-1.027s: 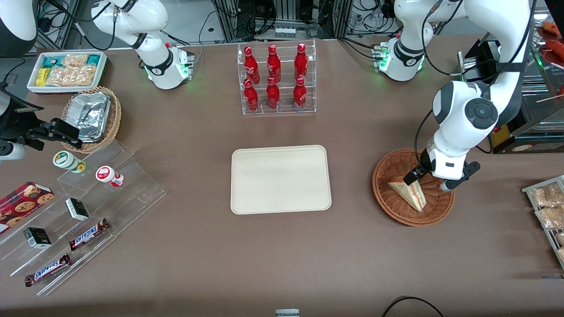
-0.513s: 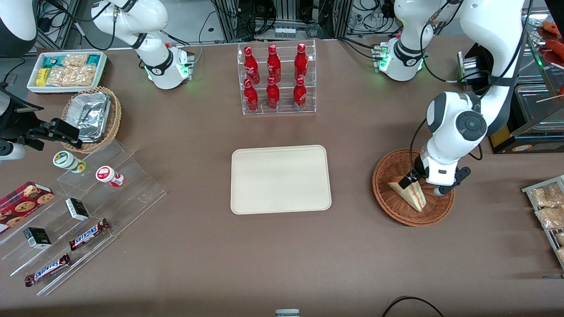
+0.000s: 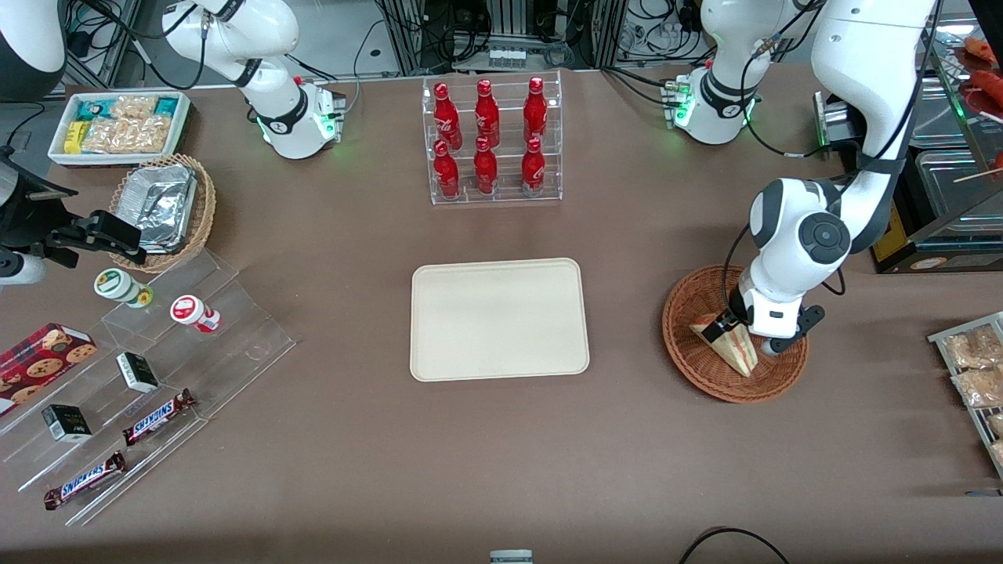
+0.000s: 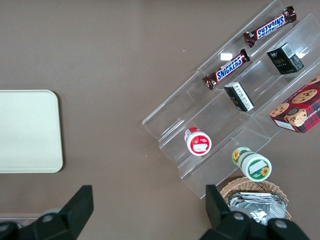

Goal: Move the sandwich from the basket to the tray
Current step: 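Lower the open left gripper and close it on the wrapped sandwich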

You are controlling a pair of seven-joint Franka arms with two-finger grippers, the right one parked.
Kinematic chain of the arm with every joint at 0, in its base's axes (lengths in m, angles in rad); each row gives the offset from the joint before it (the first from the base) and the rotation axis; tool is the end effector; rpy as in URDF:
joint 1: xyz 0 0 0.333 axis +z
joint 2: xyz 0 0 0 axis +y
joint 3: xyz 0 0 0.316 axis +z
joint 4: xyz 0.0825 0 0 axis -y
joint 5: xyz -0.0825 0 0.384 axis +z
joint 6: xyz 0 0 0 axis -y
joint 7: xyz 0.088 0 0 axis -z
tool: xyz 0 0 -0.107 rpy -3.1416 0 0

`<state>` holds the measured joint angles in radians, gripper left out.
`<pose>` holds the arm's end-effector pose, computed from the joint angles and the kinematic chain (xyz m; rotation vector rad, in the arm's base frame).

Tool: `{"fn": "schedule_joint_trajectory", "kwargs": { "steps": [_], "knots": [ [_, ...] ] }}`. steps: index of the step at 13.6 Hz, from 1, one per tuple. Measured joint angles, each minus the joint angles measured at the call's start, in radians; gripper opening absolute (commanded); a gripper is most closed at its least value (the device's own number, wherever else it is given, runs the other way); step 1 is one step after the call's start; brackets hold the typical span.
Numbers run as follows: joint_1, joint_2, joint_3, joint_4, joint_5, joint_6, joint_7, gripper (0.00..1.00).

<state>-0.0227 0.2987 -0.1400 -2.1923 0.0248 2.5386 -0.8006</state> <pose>0.5558 -0.0913 0.2541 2.9444 0.9513 0.0508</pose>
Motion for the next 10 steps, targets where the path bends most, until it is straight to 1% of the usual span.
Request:
{"fn": "schedule_joint_trajectory", "kwargs": {
  "steps": [1,5,8,10],
  "knots": [
    [0.001,0.003,0.001,0.000,0.000,0.001,0.000,0.22],
    [0.002,0.004,0.003,0.005,0.000,0.002,0.000,0.17],
    [0.002,-0.010,0.003,0.031,0.000,-0.006,0.000,0.16],
    [-0.002,-0.030,0.000,0.085,0.003,-0.103,0.000,0.13]
  ]
}}
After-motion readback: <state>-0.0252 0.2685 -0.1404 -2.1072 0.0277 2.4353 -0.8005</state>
